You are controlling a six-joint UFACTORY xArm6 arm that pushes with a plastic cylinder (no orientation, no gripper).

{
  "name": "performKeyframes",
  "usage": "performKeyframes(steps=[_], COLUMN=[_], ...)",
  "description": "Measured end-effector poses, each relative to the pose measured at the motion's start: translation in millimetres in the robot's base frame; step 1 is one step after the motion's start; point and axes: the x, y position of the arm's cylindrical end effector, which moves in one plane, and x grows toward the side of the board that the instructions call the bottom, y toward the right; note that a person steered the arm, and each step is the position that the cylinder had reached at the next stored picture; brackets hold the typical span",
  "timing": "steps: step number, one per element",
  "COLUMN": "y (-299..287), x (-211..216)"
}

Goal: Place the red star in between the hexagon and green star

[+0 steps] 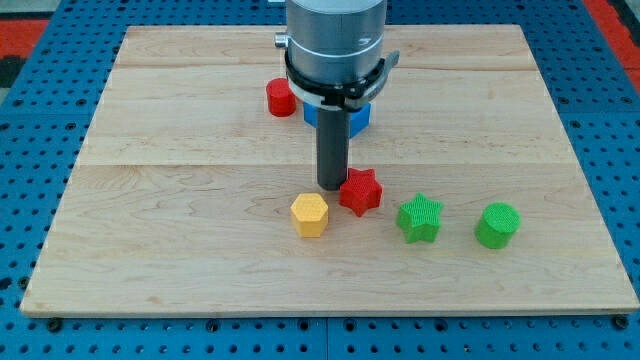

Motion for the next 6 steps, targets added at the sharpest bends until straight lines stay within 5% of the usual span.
performKeyframes(steps=[1,6], y=[38.2,19.3], x=[-38.5,30.2])
